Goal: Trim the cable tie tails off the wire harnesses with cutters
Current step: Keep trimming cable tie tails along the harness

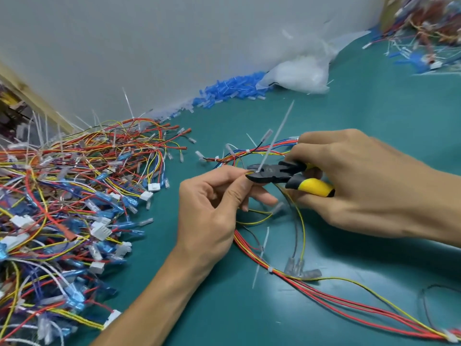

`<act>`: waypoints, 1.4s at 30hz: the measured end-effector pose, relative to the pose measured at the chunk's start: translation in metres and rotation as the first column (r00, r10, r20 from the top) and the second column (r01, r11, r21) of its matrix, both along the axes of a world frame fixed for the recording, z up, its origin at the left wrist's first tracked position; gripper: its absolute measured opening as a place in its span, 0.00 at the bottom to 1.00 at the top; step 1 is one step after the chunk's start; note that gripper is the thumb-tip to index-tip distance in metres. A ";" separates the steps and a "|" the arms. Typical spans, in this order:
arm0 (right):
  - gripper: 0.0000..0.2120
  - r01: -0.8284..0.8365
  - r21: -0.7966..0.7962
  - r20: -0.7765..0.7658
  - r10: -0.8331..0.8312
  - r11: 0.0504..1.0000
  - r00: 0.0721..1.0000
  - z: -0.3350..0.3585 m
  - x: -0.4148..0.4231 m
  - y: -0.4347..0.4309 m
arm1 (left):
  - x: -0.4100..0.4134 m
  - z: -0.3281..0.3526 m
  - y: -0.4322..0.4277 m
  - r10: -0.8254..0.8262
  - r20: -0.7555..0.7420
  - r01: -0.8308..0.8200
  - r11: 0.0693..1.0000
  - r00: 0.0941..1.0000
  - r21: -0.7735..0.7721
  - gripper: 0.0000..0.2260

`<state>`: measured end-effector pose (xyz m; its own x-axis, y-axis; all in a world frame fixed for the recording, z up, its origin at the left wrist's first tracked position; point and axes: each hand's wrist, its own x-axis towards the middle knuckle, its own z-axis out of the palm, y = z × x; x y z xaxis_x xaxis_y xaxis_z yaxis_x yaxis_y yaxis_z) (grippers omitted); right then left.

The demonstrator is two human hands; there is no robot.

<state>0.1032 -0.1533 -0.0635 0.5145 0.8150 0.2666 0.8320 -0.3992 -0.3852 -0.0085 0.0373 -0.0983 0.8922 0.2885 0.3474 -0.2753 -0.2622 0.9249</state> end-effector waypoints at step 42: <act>0.19 -0.014 0.048 -0.078 0.018 0.999 0.997 -0.001 0.002 0.001 | -0.001 0.003 0.000 -0.087 0.007 0.087 0.993 0.996 -0.085 0.08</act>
